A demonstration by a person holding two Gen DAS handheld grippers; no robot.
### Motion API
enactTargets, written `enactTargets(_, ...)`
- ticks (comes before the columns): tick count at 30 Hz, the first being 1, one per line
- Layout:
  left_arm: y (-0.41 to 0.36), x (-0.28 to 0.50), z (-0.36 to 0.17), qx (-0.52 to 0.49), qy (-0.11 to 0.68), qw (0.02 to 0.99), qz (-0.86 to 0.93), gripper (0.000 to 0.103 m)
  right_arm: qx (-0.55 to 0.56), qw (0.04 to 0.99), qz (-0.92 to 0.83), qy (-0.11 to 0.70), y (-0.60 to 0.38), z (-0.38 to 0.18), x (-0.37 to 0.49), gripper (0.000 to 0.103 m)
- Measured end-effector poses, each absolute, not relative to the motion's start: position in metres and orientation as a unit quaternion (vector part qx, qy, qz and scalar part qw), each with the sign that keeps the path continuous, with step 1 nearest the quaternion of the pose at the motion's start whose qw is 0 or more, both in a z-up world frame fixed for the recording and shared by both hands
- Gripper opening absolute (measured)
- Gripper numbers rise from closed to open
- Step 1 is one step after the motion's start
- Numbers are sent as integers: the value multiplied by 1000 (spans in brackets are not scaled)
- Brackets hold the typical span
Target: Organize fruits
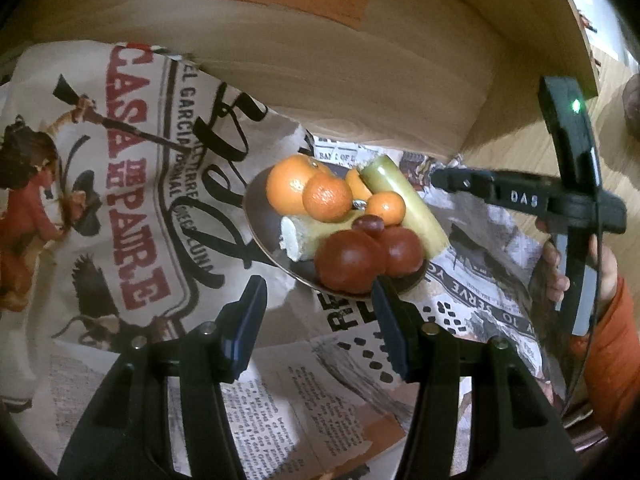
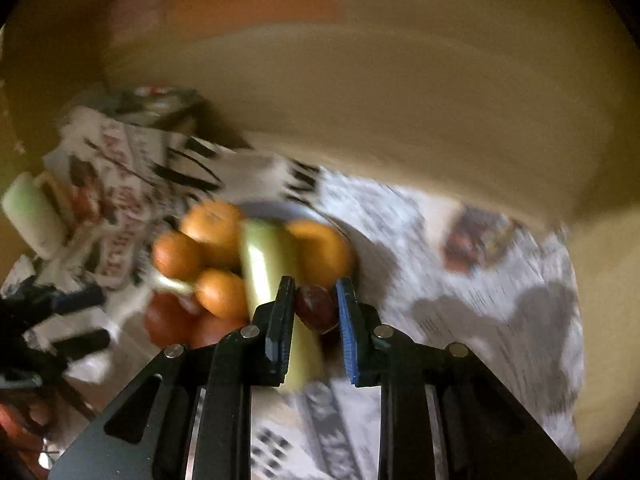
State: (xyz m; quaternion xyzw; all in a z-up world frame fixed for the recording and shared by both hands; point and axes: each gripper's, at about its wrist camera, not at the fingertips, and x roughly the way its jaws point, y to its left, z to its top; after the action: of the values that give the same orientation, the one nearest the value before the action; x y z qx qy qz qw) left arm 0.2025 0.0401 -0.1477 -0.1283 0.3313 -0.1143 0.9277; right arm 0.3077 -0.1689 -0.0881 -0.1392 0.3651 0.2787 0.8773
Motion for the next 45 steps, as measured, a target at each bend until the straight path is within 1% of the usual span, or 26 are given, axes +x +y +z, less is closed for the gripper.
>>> enactTargets(7, 49, 199, -147, -140, 326, 929, -105, 54, -174, 861, 325, 350, -110, -88, 307, 20)
enactTargets(8, 49, 198, -146, -140, 325, 929, -104, 54, -177, 859, 325, 353, -106, -90, 307, 22)
enactTargets(10, 50, 195, -144, -137, 321, 931, -102, 54, -172, 858, 324, 360, -104, -93, 308, 33)
enactTargets(11, 50, 195, -142, -134, 319, 933, -100, 54, -166, 859, 322, 361, -105, -92, 308, 42)
enactTargets(12, 50, 193, -140, -131, 316, 934, -98, 54, -160, 863, 320, 357, -108, -90, 306, 46)
enactTargets(16, 49, 189, -130, -127, 306, 939, -95, 54, -142, 874, 315, 341, -119, -75, 299, 46)
enactTargets(19, 48, 183, -118, -124, 292, 944, -91, 54, -136, 888, 306, 315, -132, -59, 284, 46)
enactTargets(26, 38, 154, -72, -101, 233, 964, -77, 54, -104, 917, 298, 244, -165, -21, 231, 46)
enactTargets(32, 17, 119, -32, -71, 176, 980, -66, 55, -72, 933, 297, 188, -192, 2, 181, 49)
enactTargets(34, 12, 107, -22, -65, 160, 983, -63, 61, -63, 937, 297, 173, -199, 8, 165, 49)
enactTargets(36, 5, 96, -14, -60, 142, 986, -58, 63, -55, 940, 296, 158, -206, 12, 150, 50)
enactTargets(37, 3, 88, -9, -57, 134, 988, -57, 66, -52, 942, 295, 153, -209, 14, 144, 51)
enactTargets(38, 1, 82, -6, -55, 127, 989, -56, 68, -46, 943, 295, 145, -212, 16, 136, 54)
enactTargets(39, -1, 75, -2, -54, 120, 990, -55, 71, -43, 944, 295, 140, -214, 17, 130, 60)
enactTargets(40, -3, 69, 0, -52, 114, 991, -53, 73, -39, 946, 292, 131, -216, 19, 122, 62)
enactTargets(41, -4, 64, 2, -50, 110, 991, -51, 74, -36, 948, 289, 125, -218, 20, 116, 67)
enactTargets(44, -9, 49, 7, -42, 99, 993, -44, 83, -36, 954, 280, 97, -220, 23, 94, 80)
enactTargets(45, -11, 45, 8, -41, 96, 994, -42, 88, -37, 956, 277, 91, -220, 23, 89, 84)
